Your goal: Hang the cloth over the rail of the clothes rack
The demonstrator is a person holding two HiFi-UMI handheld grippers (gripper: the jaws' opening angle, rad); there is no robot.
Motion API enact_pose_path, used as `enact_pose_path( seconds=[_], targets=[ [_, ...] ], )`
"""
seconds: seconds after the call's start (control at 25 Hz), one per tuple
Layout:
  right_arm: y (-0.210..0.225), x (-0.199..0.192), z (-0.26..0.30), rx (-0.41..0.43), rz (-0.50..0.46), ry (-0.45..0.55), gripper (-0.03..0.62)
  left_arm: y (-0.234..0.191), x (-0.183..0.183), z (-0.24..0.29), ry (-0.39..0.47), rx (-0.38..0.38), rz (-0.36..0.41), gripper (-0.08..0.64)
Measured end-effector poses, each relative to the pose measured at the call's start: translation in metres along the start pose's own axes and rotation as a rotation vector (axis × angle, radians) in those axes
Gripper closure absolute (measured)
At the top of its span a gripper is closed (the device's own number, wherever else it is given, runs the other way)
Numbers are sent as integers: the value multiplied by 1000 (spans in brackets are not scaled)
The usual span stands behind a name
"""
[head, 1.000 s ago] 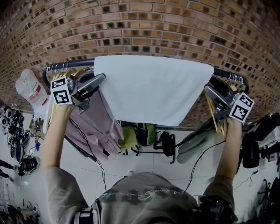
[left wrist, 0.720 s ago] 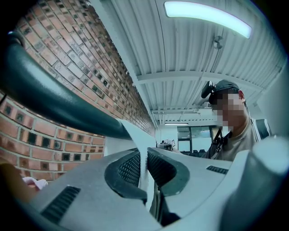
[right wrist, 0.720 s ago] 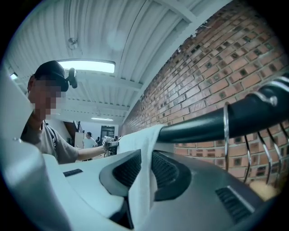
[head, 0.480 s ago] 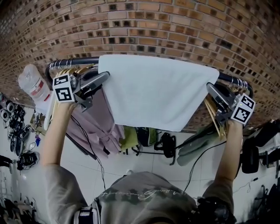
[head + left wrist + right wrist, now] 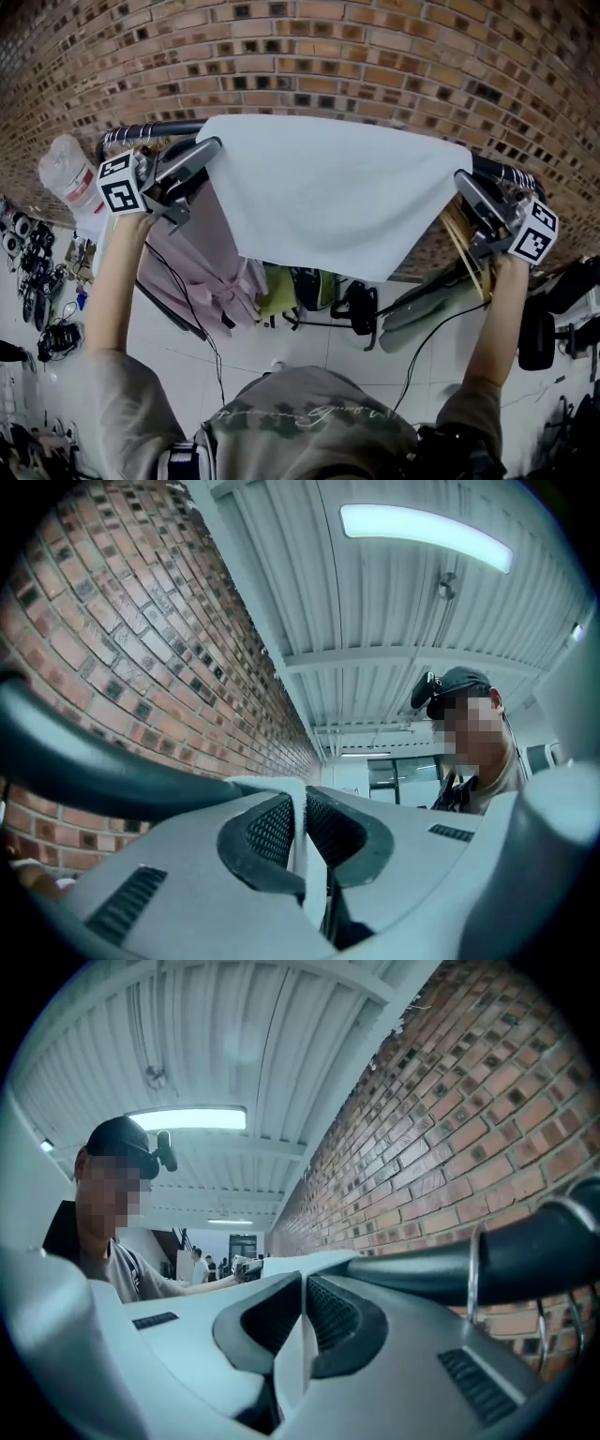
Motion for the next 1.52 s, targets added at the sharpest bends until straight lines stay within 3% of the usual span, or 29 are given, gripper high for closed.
enact_pose_path(
  seconds=[0.2, 0.36, 0.56, 0.64, 0.68, 0.76, 1.04, 1.2, 1.4, 1.48, 1.52],
  targets=[
    [-1, 5, 1, 5, 48, 11, 571, -2, 7, -6, -23, 10, 35, 540],
    [4, -8, 0, -9, 68, 10, 569, 0, -9, -12, -96, 33, 76, 540],
    [5, -17, -5, -21, 29, 6, 565, -4, -18, -8, -152, 83, 102, 507],
    [0, -18, -4, -5, -6, -21, 450, -4, -20, -9, -175, 107, 96, 464],
    [-3, -19, -2, 9, -27, -38, 423, -4, -22, -10, -183, 117, 83, 421],
    [-7, -24, 0, 13, -53, -68, 423, -5, -28, -12, -188, 127, 49, 413],
    [6, -59, 2, -89, -95, -217, 423, -12, -52, -14, -195, 147, -5, 413],
    [7, -75, 1, -52, -38, -206, 425, -16, -64, -15, -226, 164, 0, 414],
    [-1, -86, 3, 3, -71, -201, 429, -13, -80, -17, -267, 122, 6, 419],
    [-2, -87, 2, 4, -68, -200, 547, -10, -81, -18, -264, 110, 6, 535],
    [-3, -87, 1, 3, -63, -197, 563, -9, -81, -19, -259, 107, 3, 537]
  ],
)
Point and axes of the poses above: the fingertips, and each gripper's own axes: z forward along the fingers, y to its right, x out of its top, the point moved 9 cm from there along -z, backward along the fingers, and after that the axes turned 9 degrees about y, right-handed, at the moved point
